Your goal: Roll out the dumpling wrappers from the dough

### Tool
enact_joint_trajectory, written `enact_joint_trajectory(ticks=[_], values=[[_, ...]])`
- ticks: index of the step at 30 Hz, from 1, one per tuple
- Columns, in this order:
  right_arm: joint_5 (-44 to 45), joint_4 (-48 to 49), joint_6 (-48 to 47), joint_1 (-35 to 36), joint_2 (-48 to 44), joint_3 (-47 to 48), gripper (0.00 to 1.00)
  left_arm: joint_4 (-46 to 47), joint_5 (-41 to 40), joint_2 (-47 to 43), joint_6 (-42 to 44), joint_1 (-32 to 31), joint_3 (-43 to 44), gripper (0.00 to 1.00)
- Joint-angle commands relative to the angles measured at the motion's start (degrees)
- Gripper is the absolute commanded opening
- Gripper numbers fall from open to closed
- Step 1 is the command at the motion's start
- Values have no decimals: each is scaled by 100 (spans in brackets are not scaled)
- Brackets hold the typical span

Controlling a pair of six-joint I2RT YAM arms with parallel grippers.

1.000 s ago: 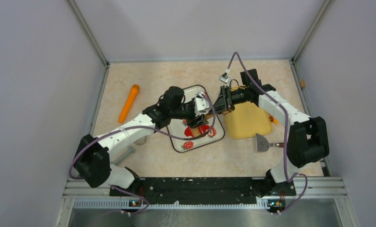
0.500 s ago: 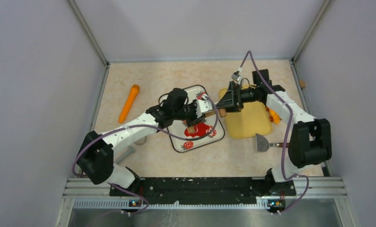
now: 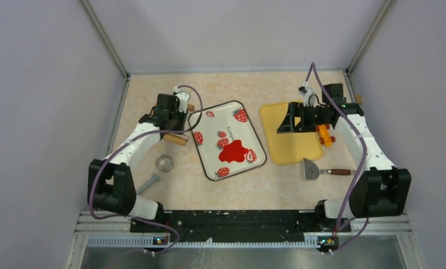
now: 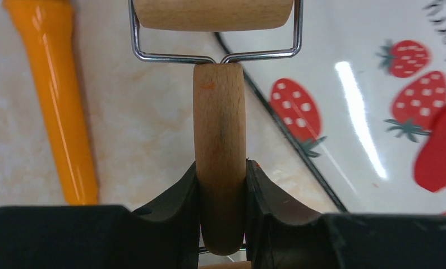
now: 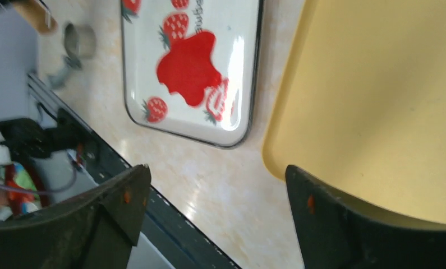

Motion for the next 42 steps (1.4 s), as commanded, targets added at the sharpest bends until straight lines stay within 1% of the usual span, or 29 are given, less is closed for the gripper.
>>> enact_joint_trajectory(ticks=[1, 6, 10, 13, 16, 17, 20, 23, 27, 28, 30, 32, 35, 36, 37, 38, 39, 42], values=[[777, -233, -143, 27, -384, -404, 96, -105, -569, 351, -346, 382, 335, 0], [618, -350, -505, 27, -449, -523, 97, -171, -608, 1180, -354, 665, 836, 0], [573, -267, -433, 20, -501, -426, 97, -116, -633, 1644, -131, 843, 1157, 0], [329, -369, -638, 22, -492, -312, 98, -374, -502, 1997, -70, 984, 1471, 0], [46, -586, -749, 30, -377, -135, 98, -427, -382, 2187, -54, 1118, 1573, 0], [51, -574, -737, 27, -365, -122, 98, -417, -285, 2231, 11, 1154, 1580, 0], [441, -328, -634, 21, -450, -236, 98, -572, 193, 2464, 266, 1182, 1676, 0], [639, -344, -432, 27, -361, -225, 99, -752, 287, 2680, 290, 1199, 1795, 1], [732, -366, -485, 31, -320, -175, 99, -803, 485, 2732, 162, 1208, 1741, 2], [741, -367, -514, 27, -307, -162, 99, -812, 476, 2749, 105, 1208, 1731, 5], [742, -367, -571, 30, -263, -125, 99, -846, 390, 2765, -5, 1208, 1726, 15], [734, -357, -604, 30, -251, -100, 99, -902, 264, 2733, -129, 1208, 1712, 31], [734, -380, -632, 28, -234, -56, 99, -1011, 289, 2443, -166, 1208, 1640, 49], [733, -393, -652, 22, -239, -48, 99, -1049, 268, 2312, -189, 1209, 1623, 57], [733, -405, -669, 26, -242, -42, 99, -1104, 260, 2170, -205, 1208, 1605, 74], [733, -411, -676, 30, -247, -34, 99, -1148, 255, 2015, -228, 1208, 1596, 96], [733, -408, -699, 27, -254, -35, 99, -1178, 263, 1854, -273, 1215, 1583, 99], [764, -419, -748, 22, -266, -10, 99, -1347, 244, 1377, -485, 1217, 1672, 99]])
